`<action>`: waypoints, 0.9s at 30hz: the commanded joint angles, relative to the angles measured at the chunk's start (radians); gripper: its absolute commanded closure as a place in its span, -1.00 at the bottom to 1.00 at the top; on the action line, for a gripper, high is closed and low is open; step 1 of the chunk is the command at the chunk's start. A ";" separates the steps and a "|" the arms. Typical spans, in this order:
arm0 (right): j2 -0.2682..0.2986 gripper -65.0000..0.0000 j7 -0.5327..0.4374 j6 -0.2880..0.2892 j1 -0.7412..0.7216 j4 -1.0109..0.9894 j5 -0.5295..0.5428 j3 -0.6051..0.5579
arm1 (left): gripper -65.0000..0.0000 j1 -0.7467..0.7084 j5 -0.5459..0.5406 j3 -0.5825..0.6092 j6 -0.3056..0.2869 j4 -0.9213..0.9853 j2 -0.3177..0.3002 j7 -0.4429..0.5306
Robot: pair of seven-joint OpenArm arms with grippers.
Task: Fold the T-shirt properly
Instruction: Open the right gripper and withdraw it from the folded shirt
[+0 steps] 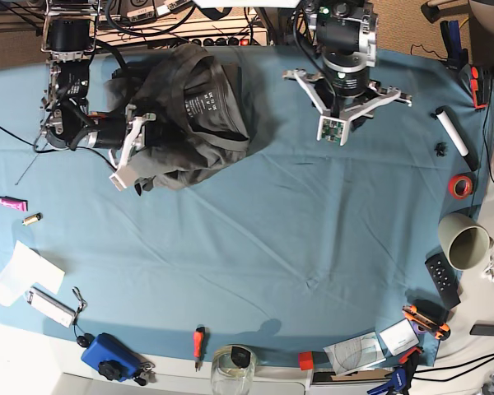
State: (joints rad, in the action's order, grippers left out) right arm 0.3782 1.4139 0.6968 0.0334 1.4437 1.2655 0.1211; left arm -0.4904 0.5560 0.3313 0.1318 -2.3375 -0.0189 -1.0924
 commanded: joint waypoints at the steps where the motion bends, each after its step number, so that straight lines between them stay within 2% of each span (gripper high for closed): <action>1: 0.016 1.00 -0.018 0.001 -0.016 0.038 0.045 0.035 | 0.63 -0.004 0.017 -0.012 0.008 -0.019 -0.011 0.013; 6: 0.016 1.00 -0.018 0.001 -0.007 0.186 0.092 0.205 | 0.83 -0.026 -0.034 -0.158 0.006 -0.019 -0.040 0.008; 10: 0.024 1.00 -0.018 0.001 0.058 0.296 0.069 0.327 | 0.84 -0.049 -0.158 -0.286 -0.020 -0.019 -0.045 0.004; 14: 0.024 1.00 -0.018 0.001 0.183 0.370 0.082 0.418 | 0.84 -0.087 -0.180 -0.374 -0.024 -0.019 -0.045 -0.031; 22: 0.023 1.00 -0.018 0.001 0.423 0.523 0.099 0.551 | 0.96 -0.188 -0.246 -0.439 -0.028 -0.019 -0.045 -0.046; 27: 0.018 1.00 -0.018 0.001 0.549 0.540 0.098 0.565 | 0.96 -0.279 -0.246 -0.439 -0.028 -0.019 -0.046 -0.055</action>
State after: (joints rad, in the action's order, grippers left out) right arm 0.3817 1.4124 0.6960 0.5789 1.9701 1.3407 0.6743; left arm -0.7616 0.2996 -0.1066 0.0994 -2.3375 -0.0612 -1.1526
